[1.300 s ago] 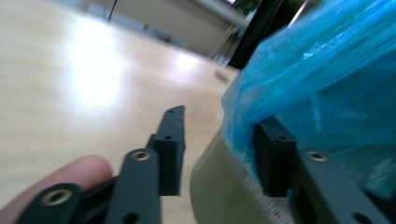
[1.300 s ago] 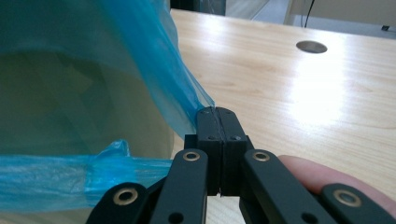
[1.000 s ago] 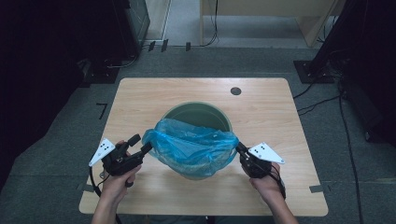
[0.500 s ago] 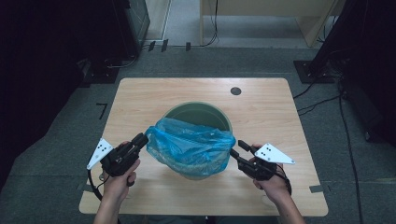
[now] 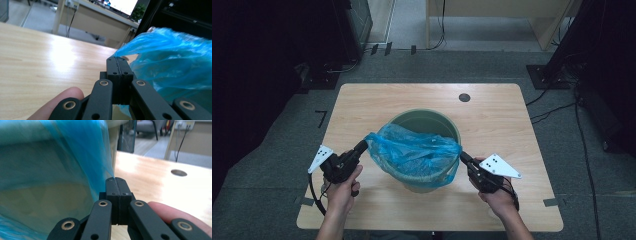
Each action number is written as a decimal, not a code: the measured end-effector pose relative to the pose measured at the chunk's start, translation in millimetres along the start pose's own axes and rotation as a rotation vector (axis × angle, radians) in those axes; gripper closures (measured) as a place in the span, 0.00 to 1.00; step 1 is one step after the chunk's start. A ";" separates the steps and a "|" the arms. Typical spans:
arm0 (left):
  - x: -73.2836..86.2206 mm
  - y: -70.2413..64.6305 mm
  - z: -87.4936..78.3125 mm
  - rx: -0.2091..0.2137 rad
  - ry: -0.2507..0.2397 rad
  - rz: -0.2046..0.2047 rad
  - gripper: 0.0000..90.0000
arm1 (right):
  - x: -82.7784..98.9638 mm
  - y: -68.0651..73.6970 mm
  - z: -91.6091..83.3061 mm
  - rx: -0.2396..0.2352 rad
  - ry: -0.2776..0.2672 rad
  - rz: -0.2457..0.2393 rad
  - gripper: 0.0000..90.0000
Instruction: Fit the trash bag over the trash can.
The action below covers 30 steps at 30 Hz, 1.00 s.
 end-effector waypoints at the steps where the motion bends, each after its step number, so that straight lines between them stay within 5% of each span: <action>1: 3.4 -0.2 3.5 -0.006 0.012 -0.004 1.00 | 3.4 -0.3 2.3 0.010 0.015 0.000 1.00; 9: 25.9 -3.8 25.1 -0.036 0.096 0.002 1.00 | 22.1 8.5 14.9 0.026 0.088 -0.017 1.00; 16: 41.9 4.1 32.0 -0.082 0.166 -0.009 1.00 | 13.4 7.6 10.0 0.026 0.036 0.008 1.00; 22: 30.1 7.7 24.2 -0.062 0.107 -0.034 0.95 | 4.3 5.8 1.4 -0.036 -0.005 0.008 0.77; 30: 14.7 -4.2 15.1 0.022 0.027 0.017 0.64 | -18.1 -7.6 -17.3 -0.080 -0.088 0.033 0.68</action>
Point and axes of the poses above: each handheld gripper's, and its own axes: z roughly forward along the jaws, x roughly out of its underside, y roughly to its left, the point moved 7 cm from there along z, roughly forward along the jaws, and after that the axes turned 4 degrees about -y, right-handed, at the moved point
